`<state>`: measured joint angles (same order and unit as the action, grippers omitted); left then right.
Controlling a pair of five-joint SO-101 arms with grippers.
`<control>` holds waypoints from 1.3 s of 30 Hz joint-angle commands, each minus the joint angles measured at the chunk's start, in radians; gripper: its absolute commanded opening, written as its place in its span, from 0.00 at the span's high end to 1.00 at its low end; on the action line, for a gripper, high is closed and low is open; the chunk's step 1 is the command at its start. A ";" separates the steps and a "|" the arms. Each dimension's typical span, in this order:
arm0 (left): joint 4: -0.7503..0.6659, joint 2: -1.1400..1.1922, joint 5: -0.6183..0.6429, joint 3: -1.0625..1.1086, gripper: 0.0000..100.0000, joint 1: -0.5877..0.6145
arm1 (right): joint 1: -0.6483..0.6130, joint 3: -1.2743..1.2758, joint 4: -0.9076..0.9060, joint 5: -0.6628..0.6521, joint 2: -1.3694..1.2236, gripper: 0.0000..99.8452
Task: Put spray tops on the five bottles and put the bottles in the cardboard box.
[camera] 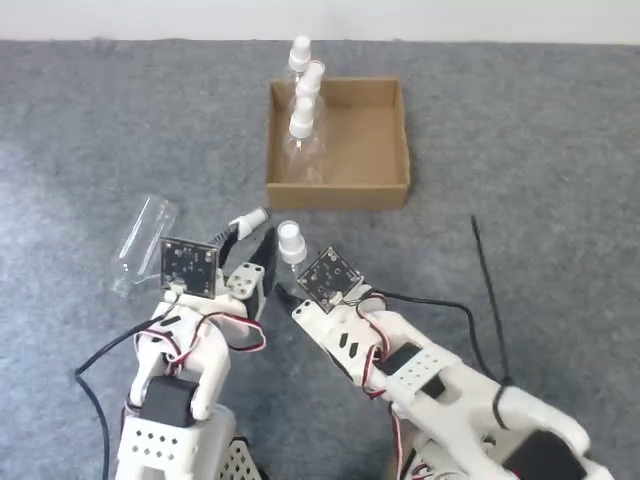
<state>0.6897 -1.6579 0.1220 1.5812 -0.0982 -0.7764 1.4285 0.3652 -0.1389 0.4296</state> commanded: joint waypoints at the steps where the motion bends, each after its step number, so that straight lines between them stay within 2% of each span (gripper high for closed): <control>1: -0.029 -0.012 0.002 -0.016 0.84 0.035 | 0.019 -0.057 0.082 0.005 -0.028 0.99; 16: -0.029 -0.012 0.002 -0.016 0.84 0.040 | 0.056 -0.210 0.093 0.003 -0.292 0.99; 33: -0.028 -0.012 -0.003 -0.016 0.84 0.040 | 0.058 -0.178 0.093 0.011 -0.300 0.99; 35: -0.028 -0.012 -0.005 -0.016 0.84 0.040 | 0.058 -0.175 0.093 0.011 -0.300 0.94; 39: -0.028 -0.012 -0.005 -0.016 0.84 0.040 | 0.058 -0.172 0.093 0.012 -0.308 0.79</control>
<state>0.6897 -1.6579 0.1204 1.5812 -0.0660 -0.7350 1.2720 0.4342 -0.1389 0.1258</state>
